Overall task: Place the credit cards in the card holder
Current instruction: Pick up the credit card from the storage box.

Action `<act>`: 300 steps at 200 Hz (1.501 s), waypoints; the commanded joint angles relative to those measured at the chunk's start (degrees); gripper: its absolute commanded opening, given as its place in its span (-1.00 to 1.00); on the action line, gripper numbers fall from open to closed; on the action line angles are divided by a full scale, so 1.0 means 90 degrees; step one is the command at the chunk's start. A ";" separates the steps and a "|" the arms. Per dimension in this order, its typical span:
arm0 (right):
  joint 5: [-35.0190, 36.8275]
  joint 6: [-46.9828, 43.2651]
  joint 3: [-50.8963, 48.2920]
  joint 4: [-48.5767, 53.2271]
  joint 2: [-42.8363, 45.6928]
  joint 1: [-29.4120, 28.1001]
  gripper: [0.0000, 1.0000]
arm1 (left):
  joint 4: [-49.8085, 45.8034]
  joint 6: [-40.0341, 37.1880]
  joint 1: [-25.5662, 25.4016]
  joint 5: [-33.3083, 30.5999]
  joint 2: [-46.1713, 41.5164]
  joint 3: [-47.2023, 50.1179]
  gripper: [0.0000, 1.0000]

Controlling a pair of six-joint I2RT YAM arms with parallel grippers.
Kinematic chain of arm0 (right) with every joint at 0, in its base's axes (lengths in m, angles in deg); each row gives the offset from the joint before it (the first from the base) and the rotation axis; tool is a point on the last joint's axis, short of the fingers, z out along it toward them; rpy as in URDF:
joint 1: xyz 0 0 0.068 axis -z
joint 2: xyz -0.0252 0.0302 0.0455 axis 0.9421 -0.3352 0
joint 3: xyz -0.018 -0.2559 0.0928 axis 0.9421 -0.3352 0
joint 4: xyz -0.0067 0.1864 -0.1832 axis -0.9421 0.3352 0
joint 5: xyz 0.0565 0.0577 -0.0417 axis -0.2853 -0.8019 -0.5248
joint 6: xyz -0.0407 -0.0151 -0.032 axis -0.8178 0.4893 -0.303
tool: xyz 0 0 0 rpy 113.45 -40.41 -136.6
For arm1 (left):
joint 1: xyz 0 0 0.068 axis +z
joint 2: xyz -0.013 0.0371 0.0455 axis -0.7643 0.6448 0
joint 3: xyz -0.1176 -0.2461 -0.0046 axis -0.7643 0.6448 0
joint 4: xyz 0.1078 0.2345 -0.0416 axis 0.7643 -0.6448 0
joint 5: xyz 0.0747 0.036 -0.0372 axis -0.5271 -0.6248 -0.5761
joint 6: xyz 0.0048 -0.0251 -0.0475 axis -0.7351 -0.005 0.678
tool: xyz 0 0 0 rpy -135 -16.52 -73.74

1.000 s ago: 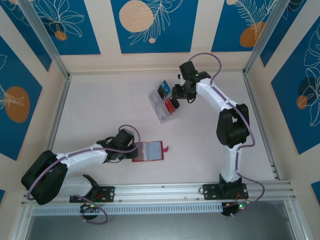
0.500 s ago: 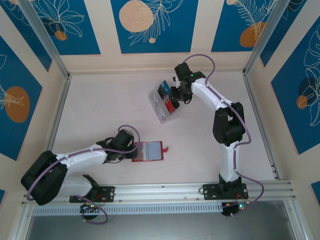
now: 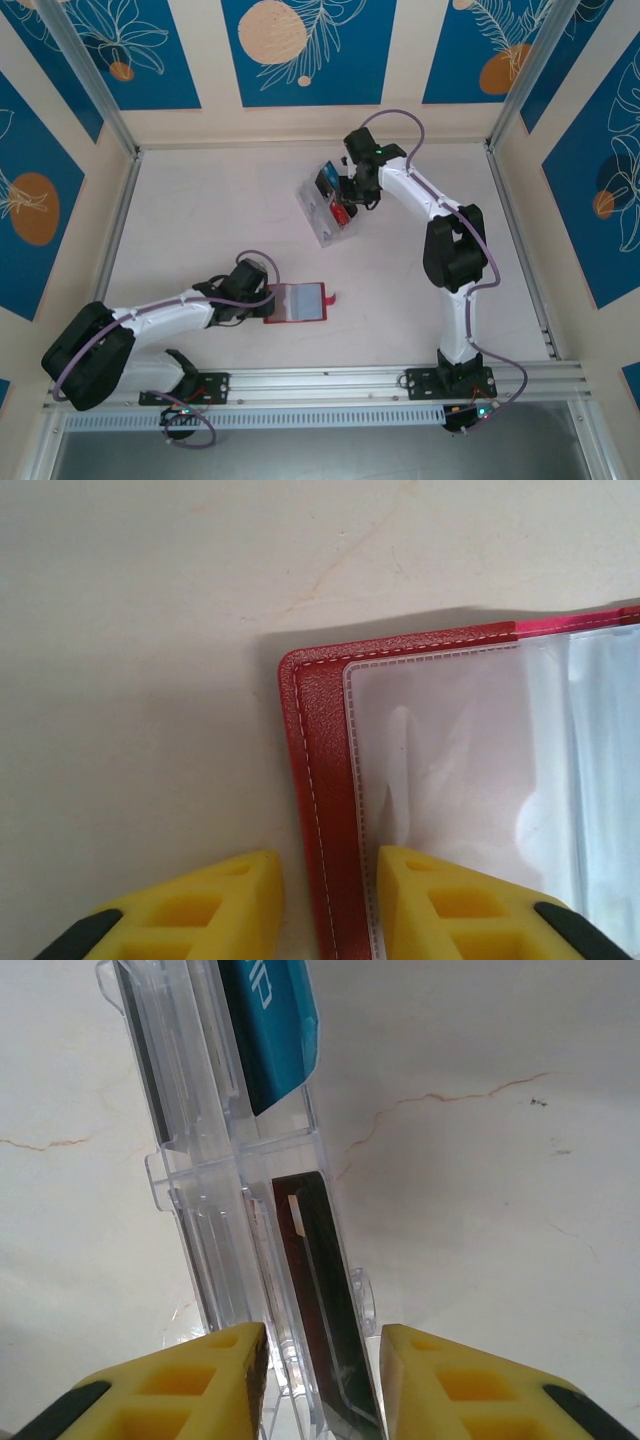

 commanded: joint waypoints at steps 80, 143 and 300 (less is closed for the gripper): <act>0.0198 -0.0118 0.0403 0.0313 -0.0027 -0.0144 -0.47 | 0.0051 0.0092 -0.0056 0.0132 0.0045 0.0254 -0.38; 0.0100 -0.0190 0.0594 0.0440 -0.0178 -0.0156 -0.55 | 0.0021 0.0092 -0.0059 0.0122 -0.0044 0.0283 -0.38; 0.0124 -0.0319 0.1017 0.0763 -0.0378 -0.0213 -0.61 | 0.0014 0.0092 -0.0053 0.0117 -0.0106 0.0322 -0.38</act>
